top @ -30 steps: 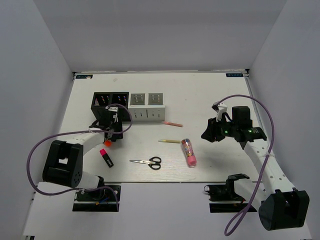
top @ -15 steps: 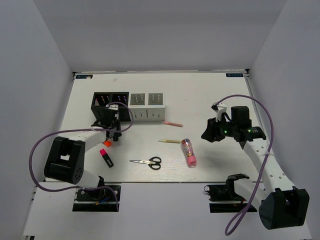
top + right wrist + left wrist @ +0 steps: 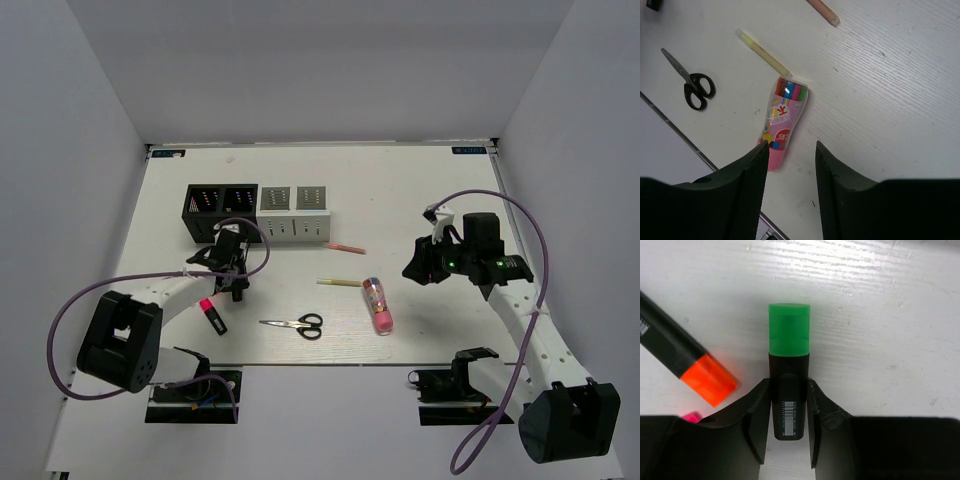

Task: Sort the stationery into containers
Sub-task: Pick up the pen from the center of the board.

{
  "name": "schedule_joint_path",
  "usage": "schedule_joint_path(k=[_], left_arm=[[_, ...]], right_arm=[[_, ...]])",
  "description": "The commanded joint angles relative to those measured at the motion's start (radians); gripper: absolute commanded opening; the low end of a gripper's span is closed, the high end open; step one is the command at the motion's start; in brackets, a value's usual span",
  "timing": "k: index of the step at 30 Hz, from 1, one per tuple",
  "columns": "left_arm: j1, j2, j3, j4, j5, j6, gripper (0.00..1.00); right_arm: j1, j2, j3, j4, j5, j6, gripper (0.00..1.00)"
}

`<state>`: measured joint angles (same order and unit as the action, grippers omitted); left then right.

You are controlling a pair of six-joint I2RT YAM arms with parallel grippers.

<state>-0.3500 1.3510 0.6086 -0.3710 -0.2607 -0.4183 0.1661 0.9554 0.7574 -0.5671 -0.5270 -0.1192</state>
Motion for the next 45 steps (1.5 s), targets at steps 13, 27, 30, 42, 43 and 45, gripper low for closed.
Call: schedule_joint_path(k=[13,27,30,42,43,45], left_arm=[[-0.037,0.080,0.020,-0.146,-0.043,-0.066,0.69],[-0.038,0.168,0.033,-0.137,-0.034,-0.073,0.44],[-0.035,0.162,0.013,-0.134,-0.029,-0.076,0.37],[-0.050,-0.028,0.066,-0.186,0.015,-0.071,0.00],[-0.052,-0.045,0.080,-0.221,0.020,-0.070,0.00],[-0.053,-0.107,0.138,-0.250,0.031,-0.059,0.00]], right_arm=[[0.004,-0.033,0.031,0.010,-0.011,0.001,0.47],[0.003,-0.038,0.033,0.007,0.004,-0.003,0.47],[0.003,-0.041,0.033,0.007,0.002,-0.002,0.47],[0.003,-0.043,0.026,0.012,0.001,0.001,0.48],[0.001,-0.044,0.026,0.012,0.001,0.001,0.50],[0.003,-0.041,0.026,0.013,-0.002,0.003,0.52]])
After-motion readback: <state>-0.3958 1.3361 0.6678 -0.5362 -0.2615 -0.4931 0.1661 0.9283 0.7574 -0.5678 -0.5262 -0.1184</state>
